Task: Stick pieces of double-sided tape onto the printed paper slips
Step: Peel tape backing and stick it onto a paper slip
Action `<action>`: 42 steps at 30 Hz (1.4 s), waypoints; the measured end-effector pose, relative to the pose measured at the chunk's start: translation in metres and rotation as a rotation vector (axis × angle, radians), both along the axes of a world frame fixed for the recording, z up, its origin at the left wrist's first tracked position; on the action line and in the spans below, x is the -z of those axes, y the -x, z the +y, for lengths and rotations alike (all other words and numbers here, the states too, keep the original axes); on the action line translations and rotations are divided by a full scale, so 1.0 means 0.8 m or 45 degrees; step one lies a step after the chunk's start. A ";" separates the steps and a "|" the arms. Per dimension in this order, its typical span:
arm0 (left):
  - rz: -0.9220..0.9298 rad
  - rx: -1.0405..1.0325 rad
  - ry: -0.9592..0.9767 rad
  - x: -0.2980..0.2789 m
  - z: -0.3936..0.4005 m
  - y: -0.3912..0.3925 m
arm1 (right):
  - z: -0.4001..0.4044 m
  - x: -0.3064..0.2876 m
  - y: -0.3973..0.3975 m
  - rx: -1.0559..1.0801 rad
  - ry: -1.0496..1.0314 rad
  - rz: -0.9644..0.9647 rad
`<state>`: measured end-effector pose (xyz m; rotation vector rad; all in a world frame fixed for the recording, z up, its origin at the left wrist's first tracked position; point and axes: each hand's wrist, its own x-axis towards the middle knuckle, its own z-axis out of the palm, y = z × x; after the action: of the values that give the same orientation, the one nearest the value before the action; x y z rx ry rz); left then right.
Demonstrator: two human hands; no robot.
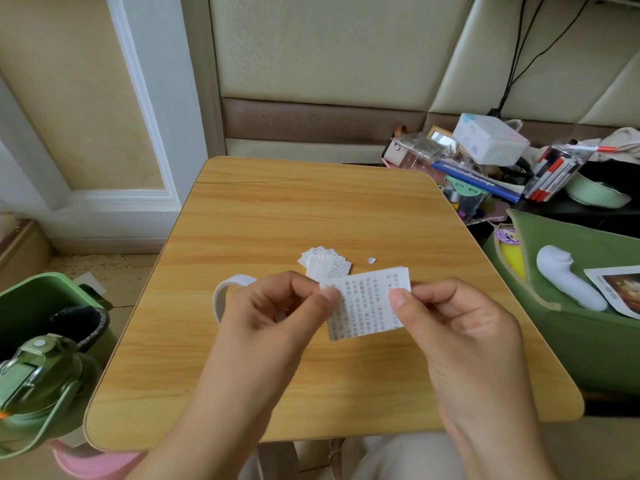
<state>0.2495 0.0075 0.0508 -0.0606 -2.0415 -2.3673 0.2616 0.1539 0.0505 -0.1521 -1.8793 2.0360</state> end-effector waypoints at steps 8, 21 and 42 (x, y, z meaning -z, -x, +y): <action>0.080 0.014 0.023 -0.021 -0.004 0.041 | 0.006 -0.025 0.045 -0.033 -0.075 0.104; 0.159 -0.071 -0.009 -0.035 -0.004 0.046 | -0.005 -0.035 0.054 -0.077 0.072 0.145; 0.201 -0.066 -0.028 -0.028 -0.004 0.046 | -0.004 -0.032 0.054 -0.085 0.039 0.158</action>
<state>0.2131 0.0042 0.0736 -0.1859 -1.9218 -2.2746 0.2185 0.1508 0.0763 0.0296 -1.8004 2.0685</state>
